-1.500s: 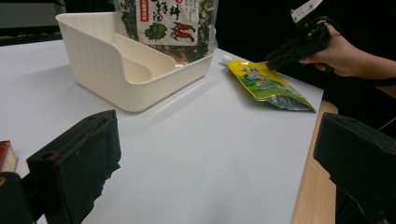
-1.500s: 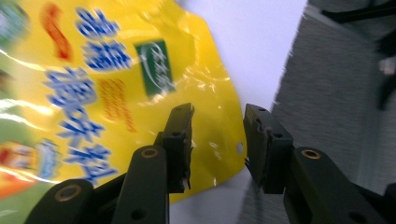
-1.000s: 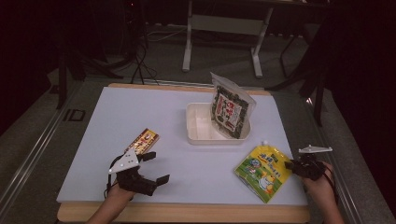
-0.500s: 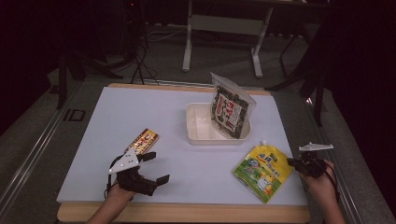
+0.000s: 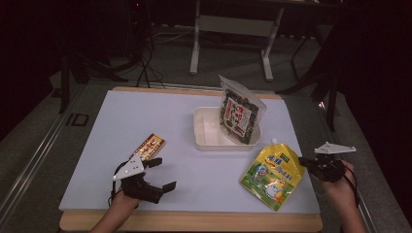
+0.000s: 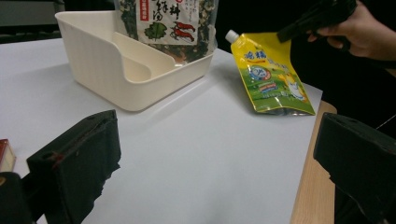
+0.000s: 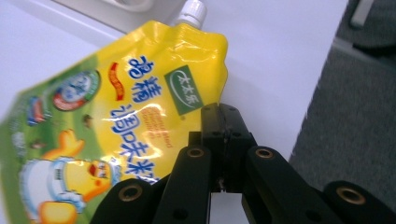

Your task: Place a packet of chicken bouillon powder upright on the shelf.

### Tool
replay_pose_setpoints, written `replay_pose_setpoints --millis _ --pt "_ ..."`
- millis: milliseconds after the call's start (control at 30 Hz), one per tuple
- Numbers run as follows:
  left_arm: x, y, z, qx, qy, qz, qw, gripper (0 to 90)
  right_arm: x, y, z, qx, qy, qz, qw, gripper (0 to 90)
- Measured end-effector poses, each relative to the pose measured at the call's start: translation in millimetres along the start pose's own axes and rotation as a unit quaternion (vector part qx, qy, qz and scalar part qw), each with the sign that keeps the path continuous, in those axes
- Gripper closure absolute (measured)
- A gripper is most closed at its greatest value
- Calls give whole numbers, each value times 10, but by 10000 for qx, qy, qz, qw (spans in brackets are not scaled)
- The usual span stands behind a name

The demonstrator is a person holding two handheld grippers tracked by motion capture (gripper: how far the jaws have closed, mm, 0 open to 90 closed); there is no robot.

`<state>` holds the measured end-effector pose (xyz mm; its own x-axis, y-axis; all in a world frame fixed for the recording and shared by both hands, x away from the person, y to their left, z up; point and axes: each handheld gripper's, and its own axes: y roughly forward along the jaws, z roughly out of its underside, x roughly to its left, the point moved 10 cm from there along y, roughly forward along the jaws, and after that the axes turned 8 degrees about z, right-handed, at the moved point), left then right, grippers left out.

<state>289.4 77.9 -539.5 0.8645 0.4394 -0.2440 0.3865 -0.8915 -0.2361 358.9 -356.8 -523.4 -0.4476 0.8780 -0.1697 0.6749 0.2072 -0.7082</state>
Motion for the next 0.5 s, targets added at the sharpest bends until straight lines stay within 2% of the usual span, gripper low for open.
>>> replay_pose_setpoints --millis 33,167,333,367,433,500 --pt "0 0 2 6 5 0 10000 8 76 -107 -93 -158 -87 -33 9998 900" --pt "4 -3 -4 -12 -8 -6 10000 8 194 -289 -234 -411 -217 -100 9989 900" --pt "-9 6 3 3 -6 16 10000 8 370 -452 -343 -556 -477 -199 9971 900" --pt "-9 6 3 3 -6 16 10000 8 370 -452 -343 -556 -477 -199 9971 900" --pt "-13 8 1 5 -1 20 10000 8 481 -548 -398 -672 -595 -285 9956 900" --pt "-14 9 3 13 5 18 10000 8 534 -605 -429 -741 -655 -325 9946 900"
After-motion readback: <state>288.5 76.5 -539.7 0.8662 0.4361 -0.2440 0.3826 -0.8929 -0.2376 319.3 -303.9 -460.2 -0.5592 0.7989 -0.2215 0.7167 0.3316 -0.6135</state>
